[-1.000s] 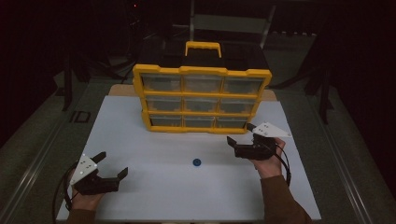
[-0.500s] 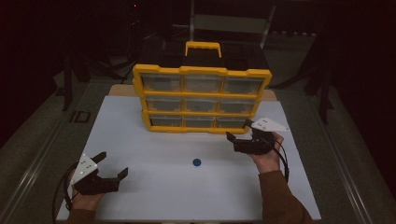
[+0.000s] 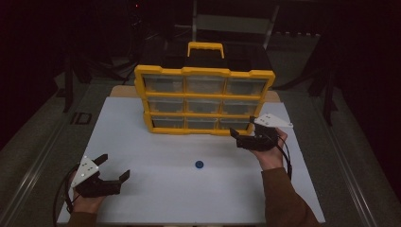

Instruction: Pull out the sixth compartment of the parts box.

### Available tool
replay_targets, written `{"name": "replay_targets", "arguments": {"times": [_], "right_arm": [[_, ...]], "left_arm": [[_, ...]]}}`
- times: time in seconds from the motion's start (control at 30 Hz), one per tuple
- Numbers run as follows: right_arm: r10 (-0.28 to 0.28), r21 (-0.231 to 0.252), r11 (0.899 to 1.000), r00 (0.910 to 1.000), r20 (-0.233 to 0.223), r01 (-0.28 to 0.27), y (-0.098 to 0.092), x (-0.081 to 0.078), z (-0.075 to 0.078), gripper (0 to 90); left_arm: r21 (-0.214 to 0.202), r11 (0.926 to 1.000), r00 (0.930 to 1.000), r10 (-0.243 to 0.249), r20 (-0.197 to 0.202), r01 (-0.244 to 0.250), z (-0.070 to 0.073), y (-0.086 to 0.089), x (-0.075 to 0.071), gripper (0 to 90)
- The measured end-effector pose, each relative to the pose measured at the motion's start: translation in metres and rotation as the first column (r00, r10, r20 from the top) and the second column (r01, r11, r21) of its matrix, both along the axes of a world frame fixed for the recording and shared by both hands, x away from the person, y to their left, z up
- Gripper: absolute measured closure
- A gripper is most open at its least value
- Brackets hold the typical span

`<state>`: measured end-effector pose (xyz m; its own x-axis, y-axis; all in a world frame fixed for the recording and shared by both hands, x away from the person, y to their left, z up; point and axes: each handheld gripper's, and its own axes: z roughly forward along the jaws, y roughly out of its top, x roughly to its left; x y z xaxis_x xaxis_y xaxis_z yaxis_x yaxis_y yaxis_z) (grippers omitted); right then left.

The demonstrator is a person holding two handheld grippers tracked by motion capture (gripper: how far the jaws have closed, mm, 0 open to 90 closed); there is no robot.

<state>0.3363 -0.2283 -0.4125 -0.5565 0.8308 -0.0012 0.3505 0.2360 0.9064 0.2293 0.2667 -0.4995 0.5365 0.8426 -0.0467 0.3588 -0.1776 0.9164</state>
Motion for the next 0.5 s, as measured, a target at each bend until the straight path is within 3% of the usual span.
{"name": "replay_targets", "arguments": {"times": [0.5], "right_arm": [[-0.028,-0.051,0.998,0.9992,0.029,0.029,-0.002,0.018,0.021,12.9]], "left_arm": [[-0.002,1.0,1.0,-0.003,-0.003,0.003,0.0,0.0,0.0,0.0]]}}
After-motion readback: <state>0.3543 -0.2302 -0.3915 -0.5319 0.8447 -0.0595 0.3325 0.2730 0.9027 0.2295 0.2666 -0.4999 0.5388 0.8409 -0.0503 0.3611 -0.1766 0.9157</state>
